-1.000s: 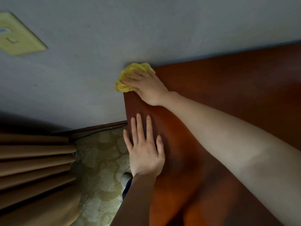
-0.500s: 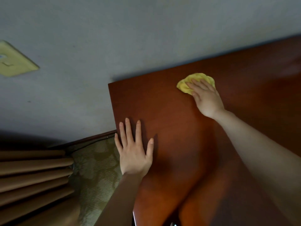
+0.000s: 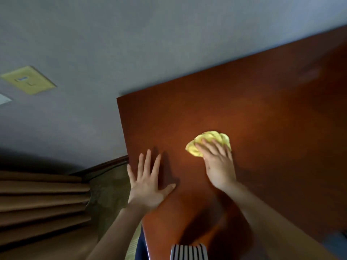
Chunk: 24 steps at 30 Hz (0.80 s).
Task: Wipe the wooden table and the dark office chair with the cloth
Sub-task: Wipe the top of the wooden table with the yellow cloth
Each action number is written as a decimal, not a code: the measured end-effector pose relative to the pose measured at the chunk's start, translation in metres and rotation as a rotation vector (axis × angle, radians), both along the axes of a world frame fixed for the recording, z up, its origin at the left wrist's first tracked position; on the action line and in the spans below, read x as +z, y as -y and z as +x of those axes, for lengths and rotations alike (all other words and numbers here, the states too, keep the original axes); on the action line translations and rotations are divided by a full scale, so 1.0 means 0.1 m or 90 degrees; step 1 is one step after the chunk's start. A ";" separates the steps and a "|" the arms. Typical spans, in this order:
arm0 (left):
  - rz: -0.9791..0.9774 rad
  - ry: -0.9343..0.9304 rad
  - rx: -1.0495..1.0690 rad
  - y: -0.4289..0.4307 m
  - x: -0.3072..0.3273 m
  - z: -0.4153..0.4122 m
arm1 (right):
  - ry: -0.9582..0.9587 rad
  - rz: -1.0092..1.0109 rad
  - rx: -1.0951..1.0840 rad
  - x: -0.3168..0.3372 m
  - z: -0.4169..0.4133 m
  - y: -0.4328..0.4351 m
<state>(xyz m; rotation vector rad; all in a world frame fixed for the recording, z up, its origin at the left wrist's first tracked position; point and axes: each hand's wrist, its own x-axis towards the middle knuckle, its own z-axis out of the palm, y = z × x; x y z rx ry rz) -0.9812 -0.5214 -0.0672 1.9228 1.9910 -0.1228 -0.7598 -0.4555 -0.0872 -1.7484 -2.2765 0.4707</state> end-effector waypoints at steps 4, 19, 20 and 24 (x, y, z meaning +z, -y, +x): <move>-0.073 -0.029 -0.062 0.43 0.04 0.29 | -0.032 0.025 0.092 0.08 0.11 0.66; -0.156 -0.225 -0.270 0.76 0.21 1.02 | 0.084 -0.061 0.056 0.18 1.84 1.82; -0.153 -0.240 -0.294 0.74 0.22 1.03 | 0.094 -0.078 0.016 0.17 1.94 1.78; -0.122 -0.300 -0.380 0.70 0.24 1.01 | 0.075 -0.131 -0.163 0.15 2.20 1.52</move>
